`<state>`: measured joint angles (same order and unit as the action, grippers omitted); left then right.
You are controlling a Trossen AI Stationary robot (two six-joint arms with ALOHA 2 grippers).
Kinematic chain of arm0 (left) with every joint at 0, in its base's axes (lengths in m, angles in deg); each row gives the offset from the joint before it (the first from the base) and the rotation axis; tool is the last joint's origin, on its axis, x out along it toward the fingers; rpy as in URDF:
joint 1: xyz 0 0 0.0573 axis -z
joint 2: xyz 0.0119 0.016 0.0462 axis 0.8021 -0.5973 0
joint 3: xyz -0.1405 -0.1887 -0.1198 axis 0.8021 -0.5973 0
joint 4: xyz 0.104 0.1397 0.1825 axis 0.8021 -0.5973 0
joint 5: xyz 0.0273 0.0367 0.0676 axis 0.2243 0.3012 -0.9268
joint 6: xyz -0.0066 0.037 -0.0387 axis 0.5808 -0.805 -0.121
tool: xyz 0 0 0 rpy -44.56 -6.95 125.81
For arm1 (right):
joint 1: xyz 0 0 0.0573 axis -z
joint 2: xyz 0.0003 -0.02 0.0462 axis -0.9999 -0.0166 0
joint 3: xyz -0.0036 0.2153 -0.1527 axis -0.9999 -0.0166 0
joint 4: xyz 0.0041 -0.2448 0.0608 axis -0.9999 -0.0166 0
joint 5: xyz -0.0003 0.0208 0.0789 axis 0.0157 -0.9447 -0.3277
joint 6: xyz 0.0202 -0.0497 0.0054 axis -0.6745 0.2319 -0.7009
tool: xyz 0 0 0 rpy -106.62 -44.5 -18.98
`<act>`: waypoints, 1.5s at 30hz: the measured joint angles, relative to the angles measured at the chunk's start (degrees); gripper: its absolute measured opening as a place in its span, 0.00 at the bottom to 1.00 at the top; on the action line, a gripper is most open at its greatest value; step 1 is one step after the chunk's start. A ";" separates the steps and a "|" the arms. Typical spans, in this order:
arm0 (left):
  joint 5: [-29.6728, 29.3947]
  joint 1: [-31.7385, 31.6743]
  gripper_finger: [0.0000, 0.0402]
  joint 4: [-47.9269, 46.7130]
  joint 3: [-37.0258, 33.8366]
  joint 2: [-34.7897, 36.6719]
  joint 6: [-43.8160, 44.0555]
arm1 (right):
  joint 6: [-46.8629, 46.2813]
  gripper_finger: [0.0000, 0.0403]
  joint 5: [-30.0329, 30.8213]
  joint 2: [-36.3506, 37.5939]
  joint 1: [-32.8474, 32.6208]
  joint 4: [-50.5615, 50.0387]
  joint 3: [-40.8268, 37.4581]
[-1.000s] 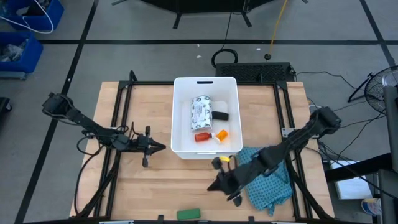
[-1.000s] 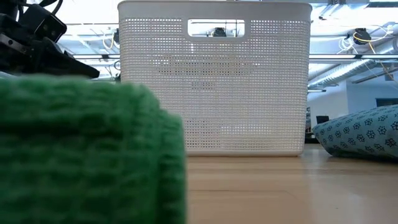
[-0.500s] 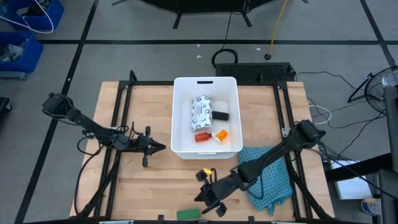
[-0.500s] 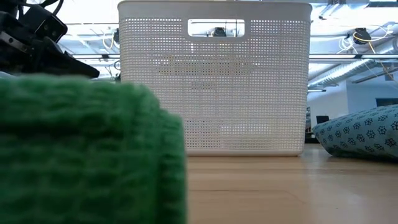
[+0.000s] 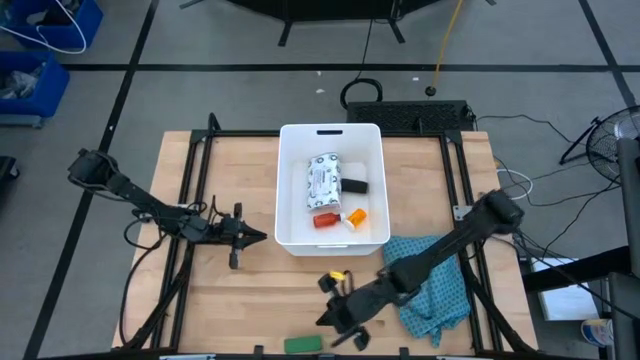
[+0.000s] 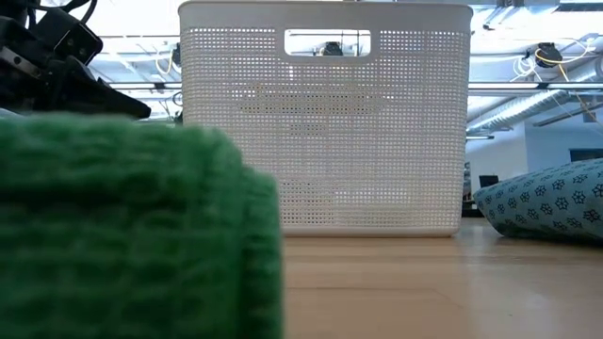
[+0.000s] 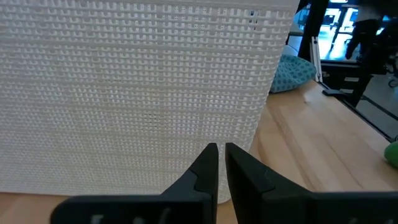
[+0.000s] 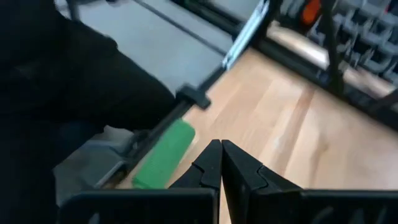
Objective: Pick & place medical supplies in basket/bin
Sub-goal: Put the green bandage into the white bin
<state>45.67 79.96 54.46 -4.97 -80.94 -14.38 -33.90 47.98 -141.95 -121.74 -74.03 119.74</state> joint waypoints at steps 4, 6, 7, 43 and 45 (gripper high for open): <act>0.01 0.00 0.09 -0.10 0.00 0.01 -0.13 | 2.38 0.00 -0.11 8.98 -0.94 -5.24 -0.47; 0.03 0.00 0.09 -0.38 0.00 0.01 -0.17 | 4.20 0.00 -0.11 13.97 -1.24 -7.91 -1.94; 0.06 0.00 0.09 -0.43 0.00 -0.01 -0.26 | 5.01 0.00 -0.19 16.75 -1.24 -8.73 -3.11; 8.78 -0.02 0.09 -0.39 0.00 -0.01 7.07 | 1.90 0.00 10.84 87.45 4.61 19.25 -68.35; 12.01 0.40 0.09 -0.78 0.57 -0.05 5.17 | 1.94 0.00 12.13 88.21 4.63 19.63 -69.40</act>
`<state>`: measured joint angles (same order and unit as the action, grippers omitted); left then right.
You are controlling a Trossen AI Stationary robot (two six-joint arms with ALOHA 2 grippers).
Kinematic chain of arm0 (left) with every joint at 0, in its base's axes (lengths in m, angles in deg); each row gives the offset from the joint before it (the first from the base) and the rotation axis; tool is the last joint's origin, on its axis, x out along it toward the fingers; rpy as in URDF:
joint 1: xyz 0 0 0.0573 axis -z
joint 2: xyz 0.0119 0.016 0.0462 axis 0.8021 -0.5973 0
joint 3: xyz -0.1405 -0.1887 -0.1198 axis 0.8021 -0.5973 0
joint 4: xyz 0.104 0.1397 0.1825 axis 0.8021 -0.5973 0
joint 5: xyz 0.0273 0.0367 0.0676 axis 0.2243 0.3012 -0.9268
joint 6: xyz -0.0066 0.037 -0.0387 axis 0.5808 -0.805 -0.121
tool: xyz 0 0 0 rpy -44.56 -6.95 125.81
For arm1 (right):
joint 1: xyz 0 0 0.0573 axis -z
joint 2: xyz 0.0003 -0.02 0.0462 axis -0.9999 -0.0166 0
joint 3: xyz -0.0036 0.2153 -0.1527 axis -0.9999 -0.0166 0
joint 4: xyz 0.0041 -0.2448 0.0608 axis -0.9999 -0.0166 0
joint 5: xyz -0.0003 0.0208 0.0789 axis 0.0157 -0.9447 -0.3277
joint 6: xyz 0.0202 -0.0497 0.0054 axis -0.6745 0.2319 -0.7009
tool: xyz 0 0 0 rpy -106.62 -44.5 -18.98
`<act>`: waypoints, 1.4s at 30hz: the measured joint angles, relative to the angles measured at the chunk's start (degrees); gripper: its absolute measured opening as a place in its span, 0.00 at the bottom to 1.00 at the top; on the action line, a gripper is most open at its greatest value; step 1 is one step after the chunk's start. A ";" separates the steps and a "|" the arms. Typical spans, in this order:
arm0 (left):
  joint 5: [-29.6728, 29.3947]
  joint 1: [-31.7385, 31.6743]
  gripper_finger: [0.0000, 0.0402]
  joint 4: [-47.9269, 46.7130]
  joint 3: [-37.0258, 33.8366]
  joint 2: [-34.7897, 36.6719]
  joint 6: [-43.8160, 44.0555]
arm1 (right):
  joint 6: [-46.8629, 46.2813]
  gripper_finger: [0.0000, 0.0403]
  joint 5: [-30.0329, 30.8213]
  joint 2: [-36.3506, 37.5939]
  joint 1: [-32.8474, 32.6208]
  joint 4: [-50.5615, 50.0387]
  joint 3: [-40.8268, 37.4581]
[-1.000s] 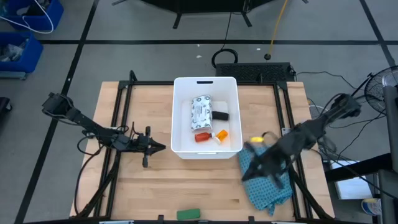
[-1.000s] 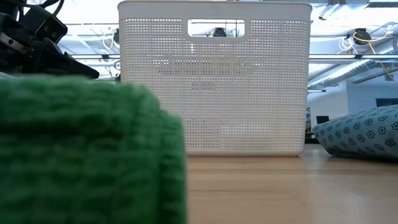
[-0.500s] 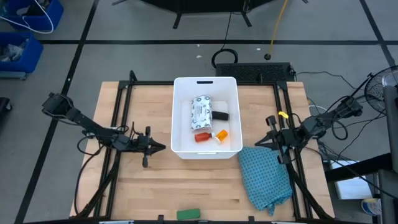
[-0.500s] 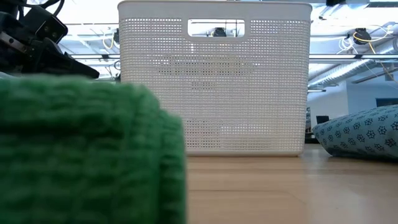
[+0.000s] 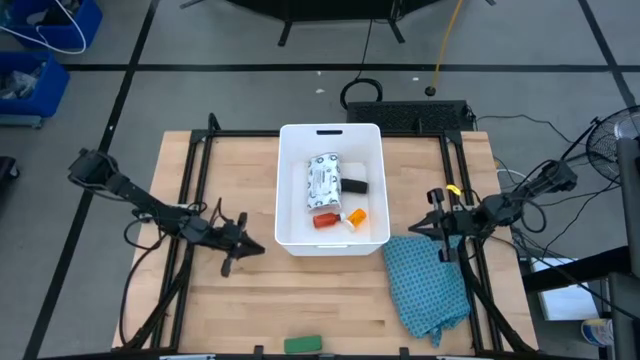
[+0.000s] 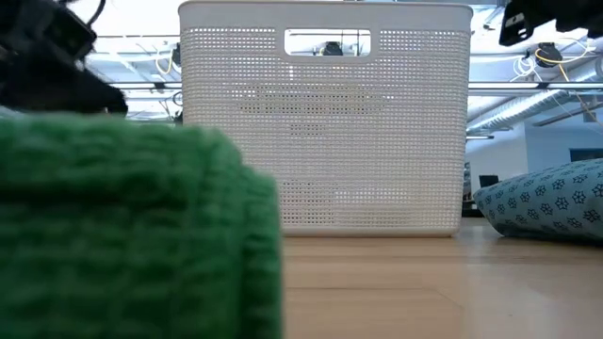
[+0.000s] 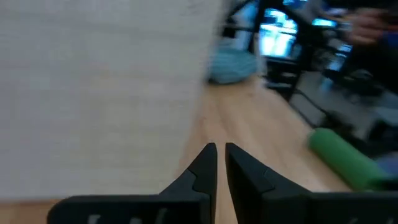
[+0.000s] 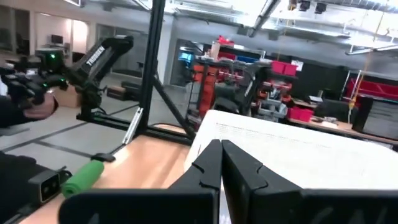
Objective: Pick & place medical supplies in basket/bin
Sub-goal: Put the green bandage into the white bin
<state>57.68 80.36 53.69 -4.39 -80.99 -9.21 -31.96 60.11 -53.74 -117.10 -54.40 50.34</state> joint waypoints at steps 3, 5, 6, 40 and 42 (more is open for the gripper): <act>1.03 2.63 0.09 -1.54 3.53 -0.02 -1.35 | -0.23 0.00 1.60 0.59 -0.01 -0.04 -1.00; -0.92 5.59 0.09 -8.22 8.45 -0.06 -3.09 | -0.28 0.00 2.16 0.77 0.00 0.00 -1.28; -3.02 7.43 0.09 -13.37 11.79 -0.46 -3.16 | -0.35 0.00 2.78 0.78 0.00 -0.02 -1.35; 11.50 13.64 0.71 -68.82 78.90 -55.32 20.14 | -2.36 0.00 2.95 0.78 0.00 -0.32 -1.39; 13.57 13.22 0.81 -68.25 78.90 -56.02 20.66 | -2.36 0.00 2.95 0.78 0.00 -0.32 -1.39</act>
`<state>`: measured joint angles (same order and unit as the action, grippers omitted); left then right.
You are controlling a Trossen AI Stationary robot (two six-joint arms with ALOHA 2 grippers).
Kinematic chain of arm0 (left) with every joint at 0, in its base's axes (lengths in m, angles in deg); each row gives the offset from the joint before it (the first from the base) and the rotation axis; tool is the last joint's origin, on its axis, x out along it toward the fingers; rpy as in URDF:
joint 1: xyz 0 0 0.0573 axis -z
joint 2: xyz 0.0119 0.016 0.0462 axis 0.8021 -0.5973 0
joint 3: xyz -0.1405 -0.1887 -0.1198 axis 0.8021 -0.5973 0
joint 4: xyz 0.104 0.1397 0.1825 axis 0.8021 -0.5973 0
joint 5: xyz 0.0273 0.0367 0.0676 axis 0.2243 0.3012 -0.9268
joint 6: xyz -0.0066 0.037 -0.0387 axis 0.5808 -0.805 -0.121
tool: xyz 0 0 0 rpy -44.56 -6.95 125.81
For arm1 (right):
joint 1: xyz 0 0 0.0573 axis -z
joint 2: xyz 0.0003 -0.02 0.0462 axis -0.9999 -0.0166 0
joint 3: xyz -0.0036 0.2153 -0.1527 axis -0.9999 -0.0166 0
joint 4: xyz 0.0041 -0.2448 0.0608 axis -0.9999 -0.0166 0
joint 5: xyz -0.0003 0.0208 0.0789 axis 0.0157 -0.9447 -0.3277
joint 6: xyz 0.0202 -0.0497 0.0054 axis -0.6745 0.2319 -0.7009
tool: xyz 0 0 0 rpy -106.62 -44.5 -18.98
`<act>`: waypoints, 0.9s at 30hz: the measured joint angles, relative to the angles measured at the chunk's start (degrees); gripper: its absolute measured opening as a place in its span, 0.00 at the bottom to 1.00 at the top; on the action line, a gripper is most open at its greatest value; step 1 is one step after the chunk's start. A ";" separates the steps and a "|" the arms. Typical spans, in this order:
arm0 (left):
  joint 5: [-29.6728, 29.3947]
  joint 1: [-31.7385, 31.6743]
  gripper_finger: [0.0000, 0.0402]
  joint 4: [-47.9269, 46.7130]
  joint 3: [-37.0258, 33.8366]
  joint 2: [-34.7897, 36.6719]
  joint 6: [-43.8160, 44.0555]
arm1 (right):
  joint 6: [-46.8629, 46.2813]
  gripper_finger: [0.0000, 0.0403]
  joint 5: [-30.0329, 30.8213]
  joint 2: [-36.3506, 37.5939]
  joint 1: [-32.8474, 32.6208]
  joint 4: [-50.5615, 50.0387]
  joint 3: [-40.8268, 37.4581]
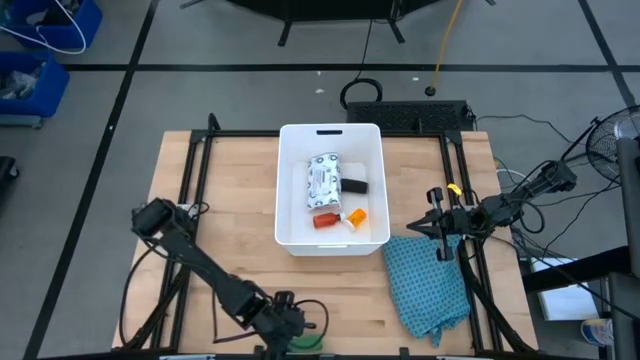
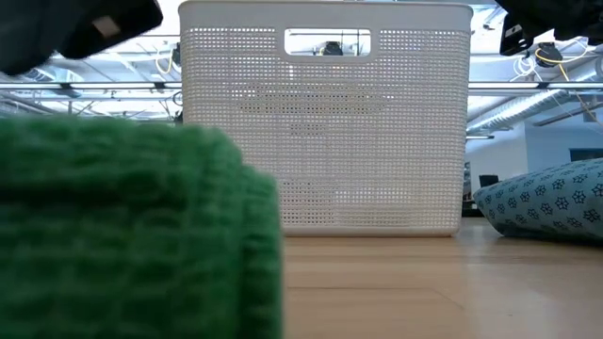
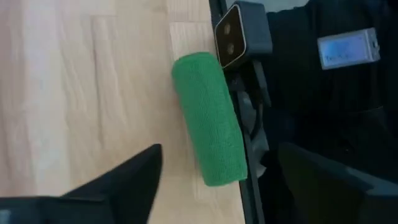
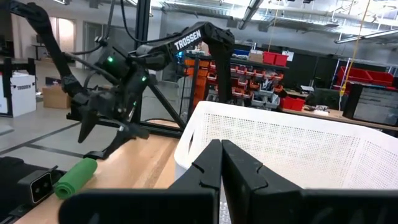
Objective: Pick & place medical supplies in basket/bin
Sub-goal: Put the green bandage into the white bin
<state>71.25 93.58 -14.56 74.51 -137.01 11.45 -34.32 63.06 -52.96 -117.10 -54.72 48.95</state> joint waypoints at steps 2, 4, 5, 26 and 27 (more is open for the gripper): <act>1.67 -0.61 0.88 1.59 0.00 -0.91 0.75 | 0.00 0.00 -0.02 0.00 0.00 -0.01 0.00; 3.38 -0.92 0.94 2.04 0.00 -1.53 1.10 | 0.00 0.00 -0.02 -0.01 0.00 -0.07 0.00; 3.86 -1.01 0.97 2.37 -0.02 -1.84 1.12 | 0.00 0.00 0.00 0.00 0.00 -0.09 0.00; -4.19 2.31 0.94 9.09 -0.09 -7.48 2.21 | -4.64 0.00 0.09 0.00 0.00 0.07 0.00; -4.13 2.49 0.94 9.51 -0.09 -8.35 2.21 | -4.97 0.00 0.06 -0.02 0.00 0.06 0.00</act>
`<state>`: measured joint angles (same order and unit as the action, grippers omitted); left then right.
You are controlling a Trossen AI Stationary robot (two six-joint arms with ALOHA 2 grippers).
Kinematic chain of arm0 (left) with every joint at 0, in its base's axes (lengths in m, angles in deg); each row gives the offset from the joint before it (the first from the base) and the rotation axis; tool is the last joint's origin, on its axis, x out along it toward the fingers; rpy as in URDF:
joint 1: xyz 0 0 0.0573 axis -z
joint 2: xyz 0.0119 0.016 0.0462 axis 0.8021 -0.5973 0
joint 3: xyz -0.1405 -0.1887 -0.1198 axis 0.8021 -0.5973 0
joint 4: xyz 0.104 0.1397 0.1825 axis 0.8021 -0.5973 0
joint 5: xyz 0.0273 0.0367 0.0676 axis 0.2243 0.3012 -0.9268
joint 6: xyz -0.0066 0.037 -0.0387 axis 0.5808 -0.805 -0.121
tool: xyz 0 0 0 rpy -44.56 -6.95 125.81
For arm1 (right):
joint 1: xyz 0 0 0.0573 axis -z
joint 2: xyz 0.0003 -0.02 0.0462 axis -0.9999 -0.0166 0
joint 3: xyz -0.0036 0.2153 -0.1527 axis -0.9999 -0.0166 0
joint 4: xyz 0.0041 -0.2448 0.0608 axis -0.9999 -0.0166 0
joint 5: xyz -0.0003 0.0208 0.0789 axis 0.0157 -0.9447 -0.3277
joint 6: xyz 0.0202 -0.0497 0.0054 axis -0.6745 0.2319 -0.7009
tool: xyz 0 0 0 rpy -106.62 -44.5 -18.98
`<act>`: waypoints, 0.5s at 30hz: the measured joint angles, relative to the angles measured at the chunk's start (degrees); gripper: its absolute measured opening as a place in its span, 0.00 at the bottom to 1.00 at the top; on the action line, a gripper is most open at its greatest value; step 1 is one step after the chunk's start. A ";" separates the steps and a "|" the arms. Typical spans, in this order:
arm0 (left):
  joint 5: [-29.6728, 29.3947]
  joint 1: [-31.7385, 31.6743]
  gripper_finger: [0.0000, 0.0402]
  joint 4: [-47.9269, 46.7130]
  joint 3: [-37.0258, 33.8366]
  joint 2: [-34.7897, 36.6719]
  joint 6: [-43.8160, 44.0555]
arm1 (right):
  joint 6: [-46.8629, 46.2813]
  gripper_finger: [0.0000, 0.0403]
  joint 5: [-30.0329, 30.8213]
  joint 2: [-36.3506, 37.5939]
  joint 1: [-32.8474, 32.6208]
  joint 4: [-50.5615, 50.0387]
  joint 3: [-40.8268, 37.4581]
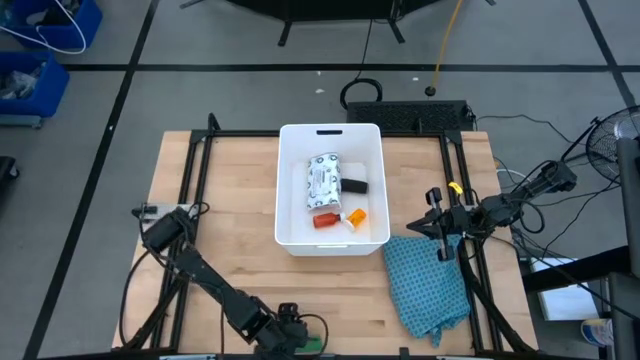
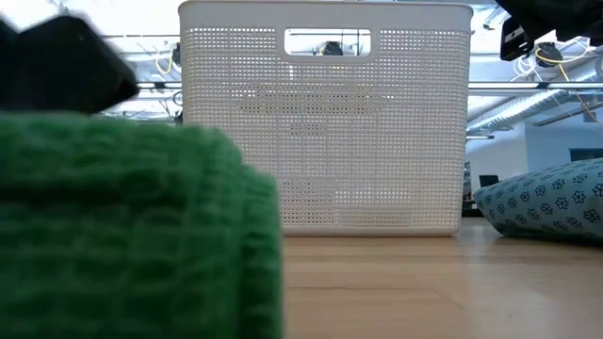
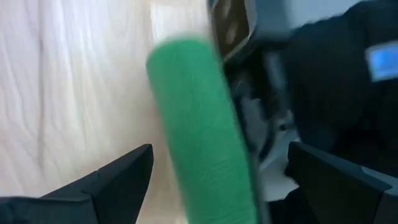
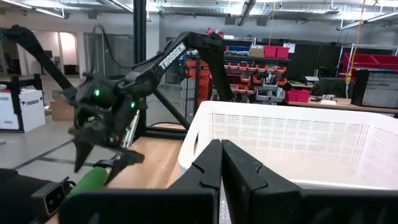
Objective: Pick & place medical supplies in basket/bin
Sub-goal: Put the green bandage into the white bin
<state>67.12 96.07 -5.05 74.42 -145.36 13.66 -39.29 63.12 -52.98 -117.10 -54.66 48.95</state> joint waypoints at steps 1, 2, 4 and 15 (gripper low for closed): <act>-0.08 0.19 0.94 -0.42 0.00 -0.62 0.02 | -0.40 0.00 -0.02 0.00 0.00 -0.02 0.00; -0.32 0.26 0.94 -0.52 0.00 -1.27 0.02 | -0.58 0.00 -0.02 0.00 0.00 -0.02 0.00; -0.97 0.19 0.94 -0.43 0.00 -2.15 0.03 | -0.59 0.00 -0.02 0.00 -0.01 -0.04 0.00; 1.30 -1.20 0.73 -1.95 0.15 -2.93 -2.44 | -0.49 0.00 0.02 0.00 -0.01 -0.26 0.00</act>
<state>68.42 94.87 -7.00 74.57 -148.29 11.23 -39.78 63.15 -52.98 -117.11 -54.92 48.95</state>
